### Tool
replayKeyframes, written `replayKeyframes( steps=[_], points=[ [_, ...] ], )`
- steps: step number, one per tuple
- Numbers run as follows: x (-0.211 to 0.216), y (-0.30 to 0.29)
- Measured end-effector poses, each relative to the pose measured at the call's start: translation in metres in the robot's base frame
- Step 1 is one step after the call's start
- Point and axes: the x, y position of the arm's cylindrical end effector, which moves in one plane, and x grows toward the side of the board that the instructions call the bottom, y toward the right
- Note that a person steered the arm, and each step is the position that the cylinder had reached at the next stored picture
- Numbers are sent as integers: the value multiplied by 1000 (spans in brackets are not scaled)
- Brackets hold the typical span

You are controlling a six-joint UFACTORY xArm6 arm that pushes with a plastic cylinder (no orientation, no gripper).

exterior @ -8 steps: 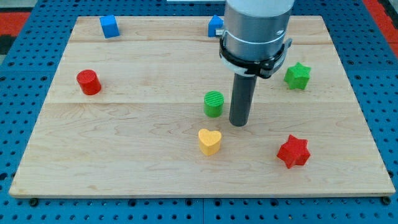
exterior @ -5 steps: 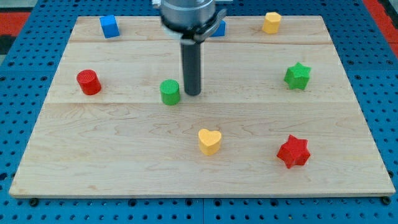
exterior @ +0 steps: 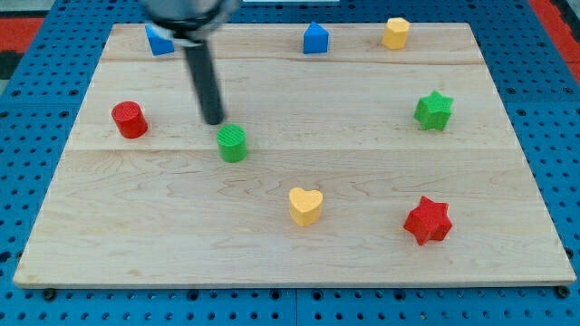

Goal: Push the green circle parallel to the bottom of the red circle

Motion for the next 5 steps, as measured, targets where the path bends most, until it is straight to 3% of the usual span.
replayKeyframes(
  steps=[1,2,3,4,5],
  points=[
    [20,-9],
    [47,-56],
    [55,-49],
    [22,-41],
    [24,25]
  ],
)
